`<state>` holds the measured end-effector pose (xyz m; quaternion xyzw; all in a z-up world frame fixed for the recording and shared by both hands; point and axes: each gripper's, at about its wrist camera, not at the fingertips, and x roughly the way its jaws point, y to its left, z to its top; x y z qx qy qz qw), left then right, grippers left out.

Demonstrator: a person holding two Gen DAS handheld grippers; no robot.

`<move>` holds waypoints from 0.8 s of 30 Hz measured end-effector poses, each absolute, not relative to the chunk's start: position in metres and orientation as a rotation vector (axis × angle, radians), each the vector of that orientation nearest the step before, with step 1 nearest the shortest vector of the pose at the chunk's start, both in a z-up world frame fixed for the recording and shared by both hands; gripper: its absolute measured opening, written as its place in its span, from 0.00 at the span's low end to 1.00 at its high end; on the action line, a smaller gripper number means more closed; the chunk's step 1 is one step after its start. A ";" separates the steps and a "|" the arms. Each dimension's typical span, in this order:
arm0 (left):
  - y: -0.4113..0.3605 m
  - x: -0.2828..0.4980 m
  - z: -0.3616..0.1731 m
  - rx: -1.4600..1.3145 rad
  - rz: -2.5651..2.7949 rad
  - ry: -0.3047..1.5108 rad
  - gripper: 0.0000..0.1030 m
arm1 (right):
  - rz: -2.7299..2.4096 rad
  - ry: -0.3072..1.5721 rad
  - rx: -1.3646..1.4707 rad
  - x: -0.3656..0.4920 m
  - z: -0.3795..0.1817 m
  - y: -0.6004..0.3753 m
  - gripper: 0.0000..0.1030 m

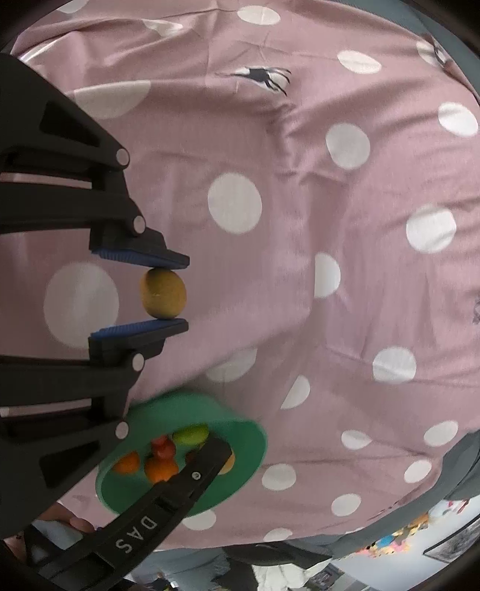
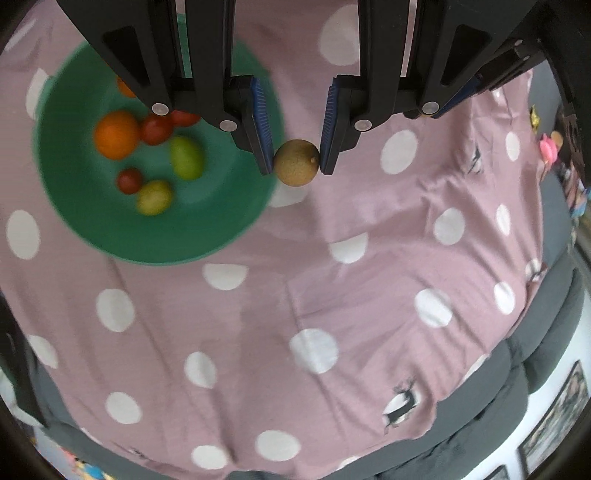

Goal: Organize fruits
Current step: 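Carry both small tan fruits over the green bowl with both grippers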

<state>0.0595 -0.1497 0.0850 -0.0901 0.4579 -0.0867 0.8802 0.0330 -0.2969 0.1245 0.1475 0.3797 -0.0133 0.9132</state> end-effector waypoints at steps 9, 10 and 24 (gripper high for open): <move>-0.179 0.063 0.096 -0.162 -0.251 0.930 0.26 | -0.152 0.750 0.351 0.018 0.128 -0.336 0.27; -0.182 0.063 0.097 -0.157 -0.257 0.927 0.26 | -0.157 0.747 0.357 0.017 0.128 -0.339 0.27; -0.248 0.070 0.095 -0.039 -0.377 0.940 0.26 | -0.270 0.730 0.438 0.001 0.125 -0.384 0.27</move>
